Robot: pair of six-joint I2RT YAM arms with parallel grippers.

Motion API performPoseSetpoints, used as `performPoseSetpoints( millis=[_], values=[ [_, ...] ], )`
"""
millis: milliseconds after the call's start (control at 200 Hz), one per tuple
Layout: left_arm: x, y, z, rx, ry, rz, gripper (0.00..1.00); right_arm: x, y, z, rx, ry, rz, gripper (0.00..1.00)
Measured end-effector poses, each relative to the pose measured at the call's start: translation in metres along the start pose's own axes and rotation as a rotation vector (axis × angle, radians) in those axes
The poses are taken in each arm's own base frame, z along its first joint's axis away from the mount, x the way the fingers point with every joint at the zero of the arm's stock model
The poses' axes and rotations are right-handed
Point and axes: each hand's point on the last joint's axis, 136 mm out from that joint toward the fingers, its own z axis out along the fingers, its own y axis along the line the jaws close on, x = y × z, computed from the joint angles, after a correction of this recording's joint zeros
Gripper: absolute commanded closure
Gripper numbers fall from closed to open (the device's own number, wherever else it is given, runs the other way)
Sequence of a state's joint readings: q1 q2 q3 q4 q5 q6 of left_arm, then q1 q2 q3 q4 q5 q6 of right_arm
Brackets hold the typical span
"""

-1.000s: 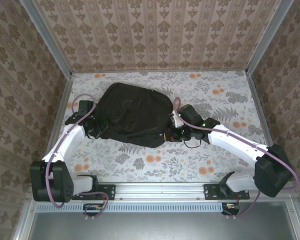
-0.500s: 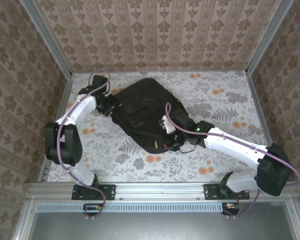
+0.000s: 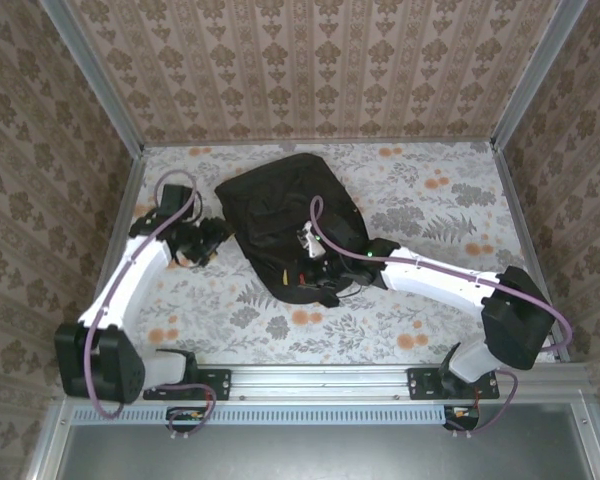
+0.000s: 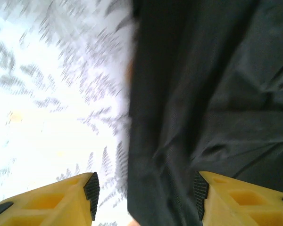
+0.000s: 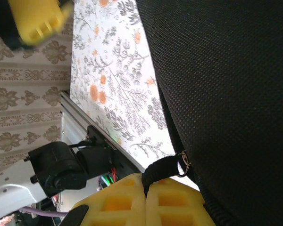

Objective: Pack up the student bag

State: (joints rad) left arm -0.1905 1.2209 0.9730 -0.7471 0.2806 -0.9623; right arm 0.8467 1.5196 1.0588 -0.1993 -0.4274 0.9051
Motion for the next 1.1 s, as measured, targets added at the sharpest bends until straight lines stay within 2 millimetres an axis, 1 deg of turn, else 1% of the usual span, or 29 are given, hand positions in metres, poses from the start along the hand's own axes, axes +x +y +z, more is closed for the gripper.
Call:
performPoseSetpoints(
  millis=[100, 150, 205, 325, 405, 560, 710, 1100],
  values=[
    [0.018, 0.02, 0.001, -0.006, 0.023, -0.071, 0.53, -0.005, 0.009, 0.007, -0.027, -0.012, 0.012, 1.0],
    [0.022, 0.024, 0.003, -0.007, 0.033, -0.104, 0.57, -0.007, 0.012, 0.01, -0.039, -0.017, 0.018, 1.0],
    [0.025, 0.025, 0.007, -0.003, 0.043, -0.121, 0.59, -0.008, 0.013, 0.012, -0.047, -0.02, 0.028, 1.0],
    [0.025, 0.017, 0.017, 0.027, 0.063, -0.153, 0.61, -0.008, 0.02, 0.014, -0.068, -0.026, 0.043, 1.0],
    [0.023, 0.01, 0.024, 0.05, 0.069, -0.16, 0.67, -0.008, 0.025, 0.015, -0.084, -0.029, 0.042, 1.0],
    [0.026, -0.006, 0.034, 0.089, 0.079, -0.147, 0.67, -0.006, 0.033, 0.016, -0.106, -0.031, 0.048, 1.0],
    [0.027, -0.011, 0.043, 0.091, 0.09, -0.148, 0.67, -0.007, 0.036, 0.016, -0.12, -0.037, 0.056, 1.0],
    [0.022, -0.018, 0.046, 0.116, 0.074, -0.149, 0.67, -0.01, 0.039, 0.018, -0.143, -0.048, 0.072, 1.0]
  ],
)
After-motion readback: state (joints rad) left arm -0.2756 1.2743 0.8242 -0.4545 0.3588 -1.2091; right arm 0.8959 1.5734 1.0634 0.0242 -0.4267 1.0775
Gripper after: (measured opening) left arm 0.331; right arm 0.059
